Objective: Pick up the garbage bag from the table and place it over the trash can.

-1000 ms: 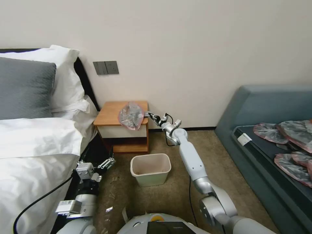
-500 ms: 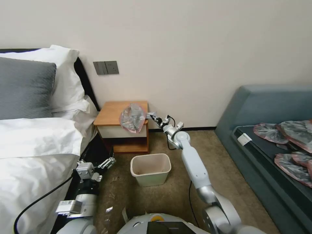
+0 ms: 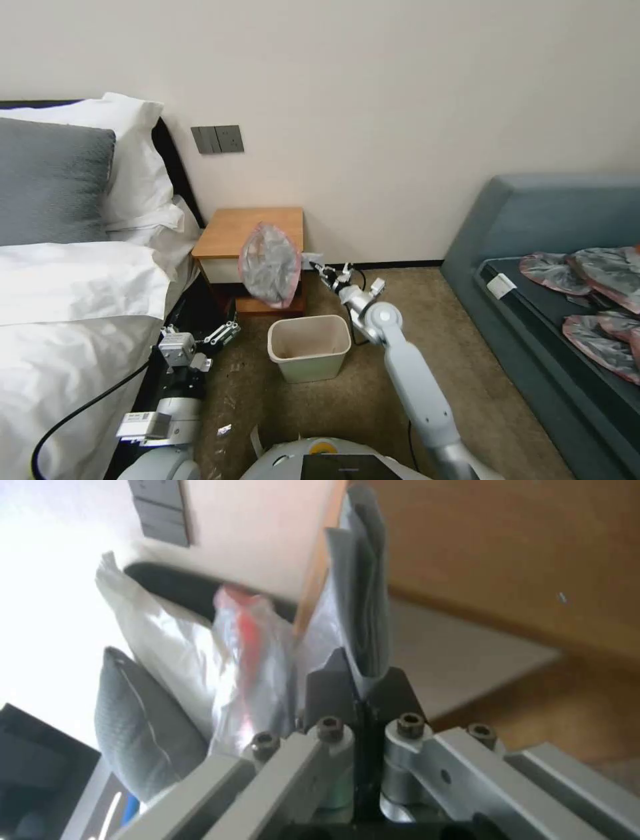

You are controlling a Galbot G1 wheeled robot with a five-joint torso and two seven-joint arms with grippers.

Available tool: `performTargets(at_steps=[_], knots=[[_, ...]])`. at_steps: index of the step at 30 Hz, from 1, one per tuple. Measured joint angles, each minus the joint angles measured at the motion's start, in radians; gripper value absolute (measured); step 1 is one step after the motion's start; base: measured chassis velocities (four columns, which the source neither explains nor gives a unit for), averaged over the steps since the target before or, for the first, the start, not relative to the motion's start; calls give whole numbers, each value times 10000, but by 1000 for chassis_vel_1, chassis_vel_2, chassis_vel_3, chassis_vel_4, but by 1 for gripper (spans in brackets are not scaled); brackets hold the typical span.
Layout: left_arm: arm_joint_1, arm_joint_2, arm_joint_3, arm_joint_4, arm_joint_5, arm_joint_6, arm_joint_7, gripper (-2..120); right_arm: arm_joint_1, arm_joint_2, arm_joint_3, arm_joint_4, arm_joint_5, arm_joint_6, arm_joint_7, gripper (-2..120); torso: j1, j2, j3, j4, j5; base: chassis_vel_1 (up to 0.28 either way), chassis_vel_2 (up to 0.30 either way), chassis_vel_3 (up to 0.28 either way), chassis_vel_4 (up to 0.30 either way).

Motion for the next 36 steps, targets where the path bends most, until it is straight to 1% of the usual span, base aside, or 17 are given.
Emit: performTargets(at_steps=[6,8,9,12,14,18,23,32,36], knots=[[-11,22,6,0,-3,-41,0,99,-640,-120,-94,703,-84,35,0,0,0,0,0,-1,0,0,0,0,0],[-60,2,29,0,-4,-55,0,99,-976,-219,-197,1168,-67,52,34,0,0,0,0,-1,-1,0,0,0,0],[-60,2,29,0,-4,-55,0,99,-976,-219,-197,1168,-67,52,34,0,0,0,0,-1,-1,0,0,0,0],[-134,-16,75,0,-6,-65,6,99,-1443,-334,-476,1772,-110,84,69,0,0,0,0,-1,-1,0,0,0,0],[-137,-15,76,0,-6,-65,6,99,-1467,-340,-492,1800,-118,86,69,0,0,0,-1,-1,0,0,0,0,0],[-215,6,86,0,-22,-110,10,99,-1935,-413,-742,2391,-262,120,128,0,-1,0,0,-1,-1,0,0,0,0],[-226,7,69,0,-44,-138,10,99,-2267,-516,-773,2679,-300,130,168,0,0,0,-1,0,0,0,0,0,0],[-363,19,83,0,-84,-159,-3,99,-3562,-908,-650,3189,-830,159,-1,0,0,0,0,-3,0,0,0,0,0],[-394,37,86,0,-87,-164,-6,99,-3912,-952,-530,3319,-983,239,-50,0,0,0,1,-1,0,0,0,0,0]])
